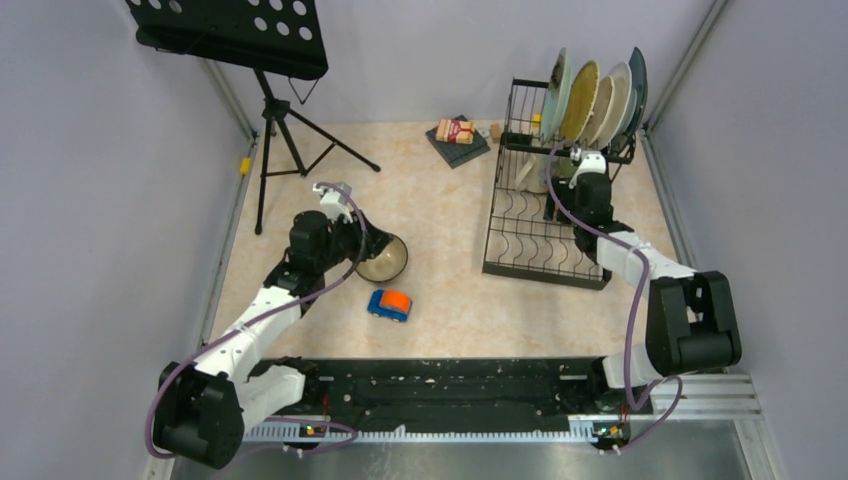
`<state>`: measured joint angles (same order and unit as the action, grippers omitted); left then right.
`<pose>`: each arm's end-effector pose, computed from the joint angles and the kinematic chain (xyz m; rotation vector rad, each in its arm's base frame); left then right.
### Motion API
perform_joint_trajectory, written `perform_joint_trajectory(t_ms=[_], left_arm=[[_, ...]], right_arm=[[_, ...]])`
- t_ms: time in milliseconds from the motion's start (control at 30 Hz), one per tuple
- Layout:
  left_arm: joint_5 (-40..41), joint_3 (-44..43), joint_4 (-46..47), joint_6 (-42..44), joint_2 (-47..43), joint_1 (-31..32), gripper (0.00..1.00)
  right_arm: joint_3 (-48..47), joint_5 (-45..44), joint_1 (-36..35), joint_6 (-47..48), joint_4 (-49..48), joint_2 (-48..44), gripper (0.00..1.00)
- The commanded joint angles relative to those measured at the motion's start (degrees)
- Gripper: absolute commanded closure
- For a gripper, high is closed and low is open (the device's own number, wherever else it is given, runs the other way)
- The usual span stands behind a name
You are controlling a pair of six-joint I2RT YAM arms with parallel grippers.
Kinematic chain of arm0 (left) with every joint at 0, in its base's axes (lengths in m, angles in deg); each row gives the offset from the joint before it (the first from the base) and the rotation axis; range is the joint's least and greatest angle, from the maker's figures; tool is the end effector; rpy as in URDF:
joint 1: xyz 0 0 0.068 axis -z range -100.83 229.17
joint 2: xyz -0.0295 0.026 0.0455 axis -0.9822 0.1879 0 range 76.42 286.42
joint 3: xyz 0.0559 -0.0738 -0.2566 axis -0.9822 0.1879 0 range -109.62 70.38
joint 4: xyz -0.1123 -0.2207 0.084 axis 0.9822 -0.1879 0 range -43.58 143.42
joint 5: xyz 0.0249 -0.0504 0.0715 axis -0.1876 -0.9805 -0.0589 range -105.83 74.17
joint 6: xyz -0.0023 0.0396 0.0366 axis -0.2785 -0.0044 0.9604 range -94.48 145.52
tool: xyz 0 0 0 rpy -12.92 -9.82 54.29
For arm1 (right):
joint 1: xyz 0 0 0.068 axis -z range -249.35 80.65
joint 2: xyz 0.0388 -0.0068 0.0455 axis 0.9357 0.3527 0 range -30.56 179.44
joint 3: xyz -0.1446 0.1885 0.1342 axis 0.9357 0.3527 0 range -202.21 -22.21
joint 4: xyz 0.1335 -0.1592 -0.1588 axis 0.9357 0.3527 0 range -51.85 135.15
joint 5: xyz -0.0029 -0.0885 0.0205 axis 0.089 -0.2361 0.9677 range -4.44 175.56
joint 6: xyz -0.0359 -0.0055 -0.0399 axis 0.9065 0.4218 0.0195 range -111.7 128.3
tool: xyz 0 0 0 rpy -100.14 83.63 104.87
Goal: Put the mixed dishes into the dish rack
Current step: Insert the bowl into the dish rack.
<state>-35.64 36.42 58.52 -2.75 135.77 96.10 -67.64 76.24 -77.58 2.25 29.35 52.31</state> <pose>0.2197 -0.0795 0.2524 0.0440 1.9990 -0.8513 0.3117 0.0392 0.2218 0.0604 2.0625 -0.0147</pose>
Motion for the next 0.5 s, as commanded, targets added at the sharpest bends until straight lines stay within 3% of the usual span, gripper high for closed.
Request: perform_joint_trajectory(t_ms=[0, 200, 333, 467], left_arm=[[1.6, 0.3, 0.4, 1.5, -1.5, -0.1, 0.63], [5.3, 0.2, -1.8, 2.1, -2.6, -0.1, 0.61], [12.2, 0.8, -4.4, -0.1, -5.4, -0.1, 0.56], [21.3, 4.8, -3.1, -3.0, -11.1, -0.2, 0.38]], right_arm=[[-2.6, 0.2, 0.4, -0.1, 0.6, -2.3, 0.25], [-3.0, 1.1, 0.5, -0.4, 2.0, -3.5, 0.25], [-1.8, 2.2, 0.4, -0.9, 1.6, -6.4, 0.25], [-1.2, 3.5, 0.5, -1.6, 3.2, -9.9, 0.24]])
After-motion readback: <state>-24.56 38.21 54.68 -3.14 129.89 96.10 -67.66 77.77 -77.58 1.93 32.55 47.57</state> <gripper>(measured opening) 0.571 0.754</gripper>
